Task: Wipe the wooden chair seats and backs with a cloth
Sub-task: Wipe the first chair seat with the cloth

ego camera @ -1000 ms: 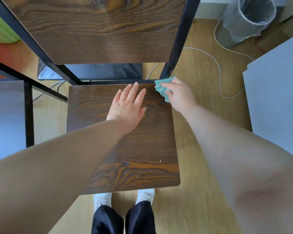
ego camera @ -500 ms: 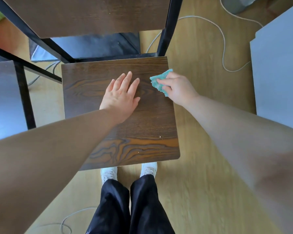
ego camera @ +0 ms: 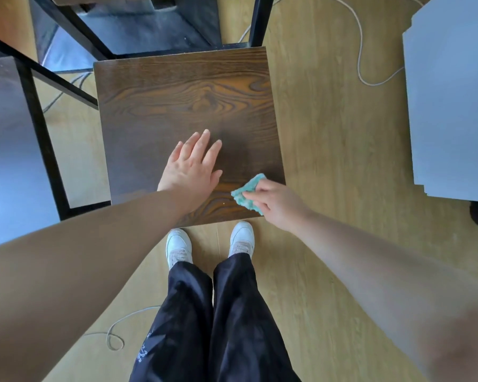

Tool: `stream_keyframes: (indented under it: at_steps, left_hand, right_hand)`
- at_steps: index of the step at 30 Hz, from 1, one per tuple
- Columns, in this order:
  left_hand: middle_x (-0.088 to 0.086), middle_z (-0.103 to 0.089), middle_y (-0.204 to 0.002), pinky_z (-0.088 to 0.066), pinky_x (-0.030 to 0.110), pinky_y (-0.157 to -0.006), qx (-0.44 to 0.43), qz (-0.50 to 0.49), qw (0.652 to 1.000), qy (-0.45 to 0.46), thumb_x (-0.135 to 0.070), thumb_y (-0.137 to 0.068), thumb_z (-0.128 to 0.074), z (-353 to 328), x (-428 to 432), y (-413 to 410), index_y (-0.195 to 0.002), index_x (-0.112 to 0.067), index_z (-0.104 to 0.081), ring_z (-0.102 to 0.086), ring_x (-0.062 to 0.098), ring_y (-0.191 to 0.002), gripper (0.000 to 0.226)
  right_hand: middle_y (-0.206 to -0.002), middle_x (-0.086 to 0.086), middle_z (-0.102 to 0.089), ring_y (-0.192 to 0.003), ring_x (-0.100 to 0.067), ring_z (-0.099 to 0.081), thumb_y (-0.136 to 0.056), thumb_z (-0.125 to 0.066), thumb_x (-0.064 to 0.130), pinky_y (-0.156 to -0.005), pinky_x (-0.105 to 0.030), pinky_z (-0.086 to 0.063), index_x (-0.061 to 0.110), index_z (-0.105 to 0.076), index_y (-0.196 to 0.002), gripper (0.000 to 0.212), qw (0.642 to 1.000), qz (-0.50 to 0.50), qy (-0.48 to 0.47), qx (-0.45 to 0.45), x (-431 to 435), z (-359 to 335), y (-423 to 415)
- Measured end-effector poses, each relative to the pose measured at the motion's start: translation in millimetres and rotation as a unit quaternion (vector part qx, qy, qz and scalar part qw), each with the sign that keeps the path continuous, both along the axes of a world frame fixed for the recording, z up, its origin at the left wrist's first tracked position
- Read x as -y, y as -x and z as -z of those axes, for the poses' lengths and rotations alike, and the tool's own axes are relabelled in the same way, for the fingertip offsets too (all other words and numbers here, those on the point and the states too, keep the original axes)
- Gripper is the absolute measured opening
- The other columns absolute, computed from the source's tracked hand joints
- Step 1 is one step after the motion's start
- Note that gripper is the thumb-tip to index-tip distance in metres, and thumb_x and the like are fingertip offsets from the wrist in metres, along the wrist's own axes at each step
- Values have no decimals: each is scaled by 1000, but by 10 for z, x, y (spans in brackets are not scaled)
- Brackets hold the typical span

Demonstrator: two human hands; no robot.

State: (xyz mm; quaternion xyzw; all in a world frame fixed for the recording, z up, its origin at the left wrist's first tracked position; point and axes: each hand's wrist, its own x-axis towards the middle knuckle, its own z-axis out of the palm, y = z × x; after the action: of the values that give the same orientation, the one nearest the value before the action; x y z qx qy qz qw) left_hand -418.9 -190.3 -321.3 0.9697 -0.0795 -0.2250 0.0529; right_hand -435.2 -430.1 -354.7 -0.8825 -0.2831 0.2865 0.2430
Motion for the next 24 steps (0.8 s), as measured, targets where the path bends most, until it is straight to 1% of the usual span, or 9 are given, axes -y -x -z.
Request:
stream_keyframes:
  at_steps: [3, 6, 8, 11, 13, 15, 17, 20, 24]
  left_hand:
    - [8, -11, -165, -13, 45, -123, -2, 6, 1000, 1, -43, -102, -38, -4, 2, 172, -157, -19, -18, -9, 26, -152, 63]
    - [8, -12, -165, -14, 45, -123, 5, -11, 1000, 7, -42, -102, -39, -10, -5, 278, -156, -18, -19, -11, 26, -151, 62]
    - [9, -13, -165, -14, 45, -123, 5, -25, 1000, 8, -41, -102, -41, 2, -36, 323, -156, -18, -20, -11, 26, -151, 62]
    - [9, -12, -165, -14, 45, -122, 5, -39, 999, 4, -40, -102, -41, 34, -117, 348, -156, -17, -20, -10, 27, -151, 63]
    - [9, -13, -165, -14, 45, -122, 4, -46, 999, -2, -41, -102, -41, 54, -172, 373, -156, -17, -20, -11, 27, -151, 63]
    - [10, -13, -165, -15, 46, -122, 4, -46, 999, -7, -42, -102, -41, 57, -214, 411, -156, -17, -21, -12, 28, -151, 63]
    - [10, -13, -165, -15, 46, -122, -1, -42, 999, -5, -42, -102, -40, 33, -228, 454, -156, -17, -21, -11, 28, -151, 62]
    - [9, -10, -165, -11, 45, -123, -10, -33, 999, 3, -42, -103, -37, -1, -205, 540, -157, -17, -18, -7, 27, -152, 62]
    - [10, -11, -165, -12, 44, -123, -7, -30, 999, 23, -41, -102, -38, -3, -199, 671, -156, -17, -19, -9, 27, -152, 62]
  right_hand:
    - [-96, -3, -58, -78, -13, -48, -91, -62, 4, -63, -27, -41, 12, -65, -127, 37, 1000, 3, -13, -4, -42, -22, 308]
    - [-98, -4, -57, -80, -17, -54, -93, -61, 6, -62, -31, -48, 12, -63, -130, 38, 1000, 8, -14, -2, -111, -36, 535]
    - [-100, -3, -58, -84, -20, -57, -93, -59, 7, -64, -32, -50, 13, -61, -131, 38, 1000, 20, -8, -5, -149, -43, 665]
    - [-103, -5, -62, -83, -23, -61, -91, -60, 4, -62, -30, -49, 13, -64, -127, 37, 994, 104, -28, 16, -170, -93, 726]
    - [-100, -4, -61, -79, -19, -59, -91, -62, 4, -63, -25, -46, 13, -66, -124, 35, 981, 180, -45, 54, -135, -155, 691]
    - [-99, -2, -60, -80, -12, -55, -92, -62, 5, -70, -14, -38, 12, -66, -125, 34, 965, 245, -45, 85, -56, -215, 625]
    - [-101, -3, -61, -85, -9, -53, -92, -62, 4, -75, -11, -36, 11, -66, -125, 34, 952, 287, -42, 96, 39, -231, 557]
    - [-105, -5, -62, -90, -16, -60, -92, -61, 4, -79, -16, -41, 10, -66, -126, 35, 945, 312, -16, 95, 110, -173, 516]
    - [-115, -8, -59, -98, -24, -61, -96, -56, 9, -84, -30, -50, 11, -59, -134, 38, 940, 332, 36, 73, 3, -58, 555]
